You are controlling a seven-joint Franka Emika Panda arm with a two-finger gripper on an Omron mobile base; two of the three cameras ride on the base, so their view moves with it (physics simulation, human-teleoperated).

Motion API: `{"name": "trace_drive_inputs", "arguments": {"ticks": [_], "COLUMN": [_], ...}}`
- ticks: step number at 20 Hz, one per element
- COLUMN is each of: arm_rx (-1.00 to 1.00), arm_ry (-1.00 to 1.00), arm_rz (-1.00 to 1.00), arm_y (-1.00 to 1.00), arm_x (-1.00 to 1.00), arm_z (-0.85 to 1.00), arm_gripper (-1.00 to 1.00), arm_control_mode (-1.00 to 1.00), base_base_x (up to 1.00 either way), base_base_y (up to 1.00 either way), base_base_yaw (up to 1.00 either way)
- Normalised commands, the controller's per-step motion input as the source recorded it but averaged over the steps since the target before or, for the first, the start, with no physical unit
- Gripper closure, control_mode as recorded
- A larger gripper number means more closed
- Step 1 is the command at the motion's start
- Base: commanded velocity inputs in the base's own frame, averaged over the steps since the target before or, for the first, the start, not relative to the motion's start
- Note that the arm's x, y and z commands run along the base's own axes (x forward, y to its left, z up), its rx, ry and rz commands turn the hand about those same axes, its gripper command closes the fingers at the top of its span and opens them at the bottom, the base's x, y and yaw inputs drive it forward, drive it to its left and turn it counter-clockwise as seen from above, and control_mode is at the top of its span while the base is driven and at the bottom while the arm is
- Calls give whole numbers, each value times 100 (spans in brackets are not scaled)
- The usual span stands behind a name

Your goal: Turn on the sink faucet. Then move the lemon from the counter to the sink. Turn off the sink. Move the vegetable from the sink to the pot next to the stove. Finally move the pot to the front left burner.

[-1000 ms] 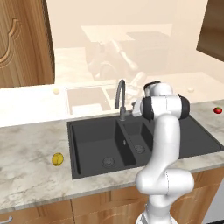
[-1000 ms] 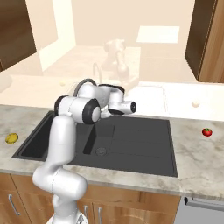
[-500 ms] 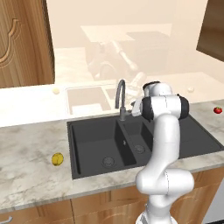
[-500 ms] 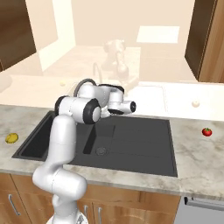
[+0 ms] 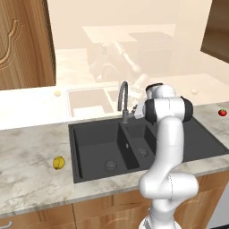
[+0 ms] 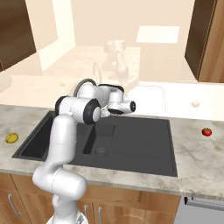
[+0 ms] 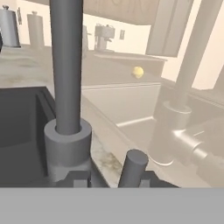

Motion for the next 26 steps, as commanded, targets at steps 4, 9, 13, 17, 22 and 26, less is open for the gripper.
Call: {"name": "trace_drive_inputs", "arguments": {"ticks": [4,9,13,17,22,26], "arm_rx": [0,4,5,5,6,6], "arm_ry": [0,0,1,2,1,2], "arm_rz": [-1,-11,-13,-8,-1,0], "arm_y": [-1,-29,-49,-64,-78,-82], "arm_x": [8,19,18,13,7,2], "arm_z": [-5,-8,-19,-41,-56,-65], "arm_gripper": [100,100,100,100,100,100], "arm_control_mode": [-100,-100,-100,-100,-100,-100], "base_base_x": [0,0,0,0,0,0], "base_base_y": [0,0,0,0,0,0], "base_base_yaw": [0,0,0,0,0,0]}}
